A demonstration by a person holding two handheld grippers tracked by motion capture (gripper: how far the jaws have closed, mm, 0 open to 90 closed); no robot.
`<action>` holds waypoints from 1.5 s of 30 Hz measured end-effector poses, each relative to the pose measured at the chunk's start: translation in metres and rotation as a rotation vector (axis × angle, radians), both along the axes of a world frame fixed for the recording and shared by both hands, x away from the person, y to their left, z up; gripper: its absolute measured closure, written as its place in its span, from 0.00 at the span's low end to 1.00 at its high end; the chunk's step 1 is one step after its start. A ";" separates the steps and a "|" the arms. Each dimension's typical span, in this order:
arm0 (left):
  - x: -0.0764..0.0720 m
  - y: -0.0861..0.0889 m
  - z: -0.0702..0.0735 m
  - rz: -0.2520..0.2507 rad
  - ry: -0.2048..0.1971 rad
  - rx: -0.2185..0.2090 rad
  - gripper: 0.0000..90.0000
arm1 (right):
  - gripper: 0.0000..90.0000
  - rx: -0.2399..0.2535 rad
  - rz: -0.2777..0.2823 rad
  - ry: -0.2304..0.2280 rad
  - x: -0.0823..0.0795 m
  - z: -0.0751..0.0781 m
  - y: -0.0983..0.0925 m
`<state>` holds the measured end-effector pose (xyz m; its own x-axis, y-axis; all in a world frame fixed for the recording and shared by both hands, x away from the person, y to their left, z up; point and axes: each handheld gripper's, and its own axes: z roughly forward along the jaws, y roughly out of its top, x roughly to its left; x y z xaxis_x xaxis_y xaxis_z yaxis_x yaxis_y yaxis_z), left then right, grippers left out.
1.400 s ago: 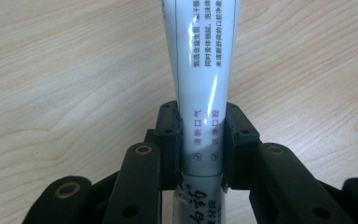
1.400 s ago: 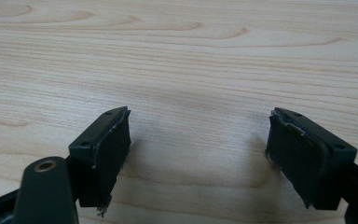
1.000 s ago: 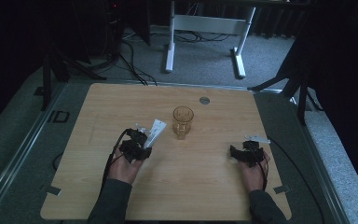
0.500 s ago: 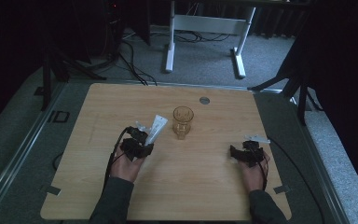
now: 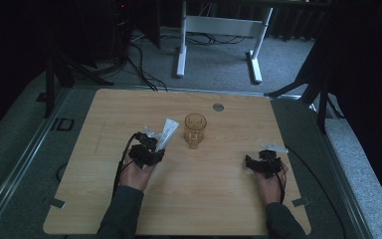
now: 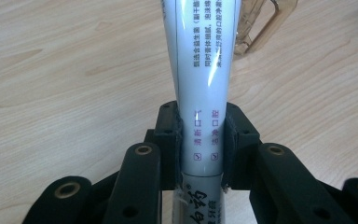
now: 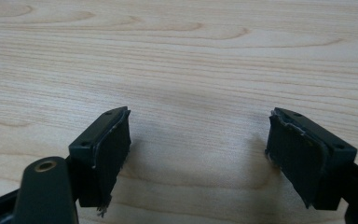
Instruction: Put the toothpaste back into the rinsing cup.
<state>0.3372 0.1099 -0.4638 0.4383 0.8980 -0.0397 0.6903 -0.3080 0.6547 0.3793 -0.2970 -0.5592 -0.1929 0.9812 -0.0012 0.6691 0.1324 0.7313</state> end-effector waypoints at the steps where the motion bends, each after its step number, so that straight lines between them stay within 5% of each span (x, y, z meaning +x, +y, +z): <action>1: 0.001 0.000 0.000 0.000 -0.009 -0.002 0.79 | 0.24 0.000 0.001 0.000 0.000 0.000 0.000; 11: 0.008 0.004 0.002 0.006 -0.055 -0.018 0.79 | 0.24 0.000 0.001 0.000 0.000 0.000 0.000; 18: 0.013 0.007 0.006 -0.004 -0.093 -0.082 0.79 | 0.24 0.000 0.001 0.000 0.000 0.000 0.000; 45: 0.028 0.006 0.019 -0.038 -0.180 -0.201 0.79 | 0.24 0.000 0.001 -0.001 0.000 0.000 0.000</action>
